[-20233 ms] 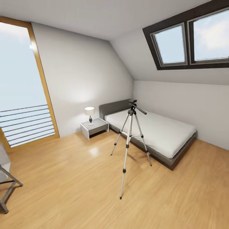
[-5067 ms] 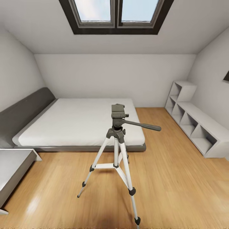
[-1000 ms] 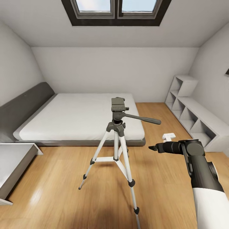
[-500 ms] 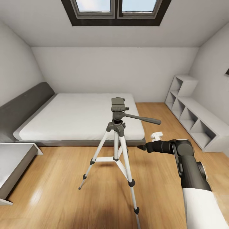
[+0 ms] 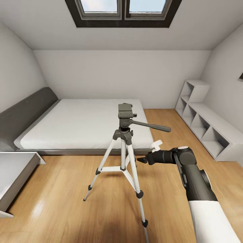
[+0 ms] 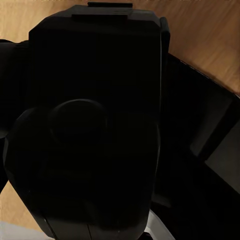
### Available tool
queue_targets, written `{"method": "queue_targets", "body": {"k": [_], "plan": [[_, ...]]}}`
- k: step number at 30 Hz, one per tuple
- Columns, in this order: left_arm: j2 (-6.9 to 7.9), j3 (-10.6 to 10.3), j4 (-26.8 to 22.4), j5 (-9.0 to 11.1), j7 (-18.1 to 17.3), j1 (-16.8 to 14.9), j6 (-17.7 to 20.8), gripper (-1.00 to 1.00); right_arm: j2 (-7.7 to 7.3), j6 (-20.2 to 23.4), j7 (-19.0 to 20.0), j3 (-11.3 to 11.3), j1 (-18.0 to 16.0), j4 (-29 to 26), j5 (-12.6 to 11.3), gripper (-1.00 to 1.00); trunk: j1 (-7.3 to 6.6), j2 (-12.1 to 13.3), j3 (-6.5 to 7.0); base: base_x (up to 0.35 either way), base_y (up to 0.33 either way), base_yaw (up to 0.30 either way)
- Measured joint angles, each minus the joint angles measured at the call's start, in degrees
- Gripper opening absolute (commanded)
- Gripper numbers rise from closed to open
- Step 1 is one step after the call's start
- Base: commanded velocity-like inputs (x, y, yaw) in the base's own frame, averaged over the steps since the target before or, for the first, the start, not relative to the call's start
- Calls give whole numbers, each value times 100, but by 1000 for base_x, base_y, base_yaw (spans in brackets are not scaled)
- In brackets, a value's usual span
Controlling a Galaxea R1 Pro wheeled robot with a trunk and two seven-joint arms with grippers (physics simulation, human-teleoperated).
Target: Attach the digital camera to the camera tripod in the bedroom.
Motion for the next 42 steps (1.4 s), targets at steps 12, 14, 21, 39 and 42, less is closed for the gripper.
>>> {"method": "queue_targets", "body": {"k": [12, 14, 21, 39, 42], "plan": [[0, 0, 0, 0, 1, 0, 0, -100, 217, 3, 13, 44, 10, 30, -13, 100, 0, 0, 0, 0, 0, 0], [0, 1, 0, 0, 0, 0, 0, -100, 324, -2, 16, 47, 14, 72, -13, 100, 0, 0, 0, 0, 0, 0], [0, -1, 0, 0, 0, 0, -12, -100, 473, -13, 34, 57, 18, 163, -15, 100, 0, 0, 0, 0, 0, 0], [0, 1, 0, 0, 0, 0, -30, -100, 836, -1533, -290, -21, 18, 1370, -9, 100, 0, 0, 0, 0, 0, 0], [0, 1, 0, 0, 0, 0, -29, -100, 848, -1775, -394, -36, 17, 1455, -12, 100, 0, 0, 0, 0, 0, 0]]}}
